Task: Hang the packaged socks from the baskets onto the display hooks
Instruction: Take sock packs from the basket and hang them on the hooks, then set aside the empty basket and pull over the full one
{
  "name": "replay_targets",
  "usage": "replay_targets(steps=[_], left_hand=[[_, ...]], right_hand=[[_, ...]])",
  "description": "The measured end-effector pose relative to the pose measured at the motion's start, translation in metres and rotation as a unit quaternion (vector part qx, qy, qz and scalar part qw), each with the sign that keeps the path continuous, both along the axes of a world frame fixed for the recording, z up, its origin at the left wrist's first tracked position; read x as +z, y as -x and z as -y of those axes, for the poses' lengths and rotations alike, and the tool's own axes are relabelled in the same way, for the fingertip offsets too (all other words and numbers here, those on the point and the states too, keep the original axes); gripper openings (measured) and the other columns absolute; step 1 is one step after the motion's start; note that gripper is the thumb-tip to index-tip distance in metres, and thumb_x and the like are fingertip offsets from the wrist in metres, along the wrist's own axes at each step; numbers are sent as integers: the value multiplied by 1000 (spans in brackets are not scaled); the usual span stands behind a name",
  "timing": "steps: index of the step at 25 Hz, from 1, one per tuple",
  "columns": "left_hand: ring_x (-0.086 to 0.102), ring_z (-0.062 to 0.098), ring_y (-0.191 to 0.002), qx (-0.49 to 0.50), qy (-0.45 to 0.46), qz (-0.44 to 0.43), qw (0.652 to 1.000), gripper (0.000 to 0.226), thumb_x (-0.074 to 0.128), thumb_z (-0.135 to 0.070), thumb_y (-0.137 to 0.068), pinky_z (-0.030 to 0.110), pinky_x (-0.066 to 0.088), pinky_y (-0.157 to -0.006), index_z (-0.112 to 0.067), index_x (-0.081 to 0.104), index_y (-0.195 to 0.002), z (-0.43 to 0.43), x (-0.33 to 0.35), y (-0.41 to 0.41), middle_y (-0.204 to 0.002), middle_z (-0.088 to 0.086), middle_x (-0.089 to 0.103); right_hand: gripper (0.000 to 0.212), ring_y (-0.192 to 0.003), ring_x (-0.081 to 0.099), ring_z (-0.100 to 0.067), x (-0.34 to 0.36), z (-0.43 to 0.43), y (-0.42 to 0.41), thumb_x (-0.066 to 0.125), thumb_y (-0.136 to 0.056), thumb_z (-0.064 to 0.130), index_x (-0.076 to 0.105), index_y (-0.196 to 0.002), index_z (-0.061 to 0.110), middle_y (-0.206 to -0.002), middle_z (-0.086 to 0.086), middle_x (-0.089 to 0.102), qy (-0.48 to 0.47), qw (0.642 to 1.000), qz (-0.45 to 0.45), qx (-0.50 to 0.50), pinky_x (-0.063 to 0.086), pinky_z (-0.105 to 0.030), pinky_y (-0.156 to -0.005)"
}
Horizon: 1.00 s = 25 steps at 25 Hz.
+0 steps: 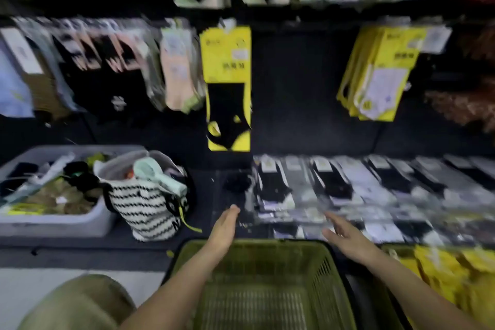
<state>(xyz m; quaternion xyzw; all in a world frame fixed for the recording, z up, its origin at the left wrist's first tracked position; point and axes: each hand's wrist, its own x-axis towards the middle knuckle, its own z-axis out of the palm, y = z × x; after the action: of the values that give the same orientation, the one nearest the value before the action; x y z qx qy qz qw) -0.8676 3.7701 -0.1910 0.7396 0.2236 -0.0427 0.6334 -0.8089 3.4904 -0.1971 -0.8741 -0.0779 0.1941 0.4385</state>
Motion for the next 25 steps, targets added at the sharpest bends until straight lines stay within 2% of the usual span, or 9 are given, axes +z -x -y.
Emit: replay_targets(steps=[2,3,4,6,9,12,15,19,25], left_hand=[[49,16,-116,-37,-49,-4,998,35,41,-32,-99,13,35,-94,-10,54,-123,44,-31,11,-133,8,53],[52,13,-110,-64,-77,-2,995,32,46,-27,-97,7,37,-85,-8,55,-121,69,-45,15,-129,9,56],[53,14,-109,-103,-100,-5,990,33,49,-24,-96,9,39,-84,-7,54,-123,97,-58,19,-128,10,57],[53,23,-120,-181,-125,-15,975,40,53,-24,-94,25,42,-98,-7,49,-131,150,-80,25,-132,12,54],[33,22,-137,-280,-183,-18,942,53,54,-33,-92,29,30,-110,-14,39,-139,219,-108,33,-146,6,39],[7,18,-146,-372,-332,4,867,68,56,-40,-89,39,15,-116,-13,29,-145,258,-132,37,-156,1,19],[-3,14,-146,-399,-434,24,808,71,54,-36,-89,43,14,-115,-19,19,-148,257,-149,44,-158,-7,7],[1,11,-146,-375,-449,43,810,71,55,-31,-89,40,15,-116,-20,17,-148,229,-150,54,-158,-7,9],[16,14,-144,-326,-453,60,828,64,57,-23,-88,33,28,-109,-18,28,-144,159,-144,73,-154,0,27]], right_hand=[[61,-136,35,-23,-35,44,23,57,-92,26,30,-145,13,-149,-10,35,88,995,-27,-25,30,-27,-106],[62,-135,37,-24,-48,63,33,58,-91,25,30,-145,10,-148,-12,37,122,991,-40,-40,31,-27,-105],[63,-133,40,-25,-59,82,43,60,-90,25,31,-144,7,-146,-13,38,144,986,-55,-61,33,-28,-105],[61,-128,46,-28,-71,109,57,63,-88,24,38,-139,3,-140,-17,46,165,979,-65,-100,37,-31,-102],[59,-121,48,-34,-85,139,76,62,-87,32,41,-135,4,-130,-21,52,243,956,-75,-147,41,-36,-94],[47,-108,55,-31,-107,156,98,61,-86,37,53,-119,4,-118,-17,59,271,946,-133,-119,45,-33,-85],[43,-112,53,-28,-120,157,105,59,-87,26,52,-124,5,-122,-14,57,267,952,-136,-59,43,-33,-93],[46,-117,49,-34,-116,150,93,51,-87,4,42,-132,2,-127,-19,53,235,961,-125,-77,39,-33,-94],[57,-117,50,-33,-116,131,94,51,-85,-4,40,-140,7,-132,-14,53,166,968,-169,-84,45,-32,-91]])
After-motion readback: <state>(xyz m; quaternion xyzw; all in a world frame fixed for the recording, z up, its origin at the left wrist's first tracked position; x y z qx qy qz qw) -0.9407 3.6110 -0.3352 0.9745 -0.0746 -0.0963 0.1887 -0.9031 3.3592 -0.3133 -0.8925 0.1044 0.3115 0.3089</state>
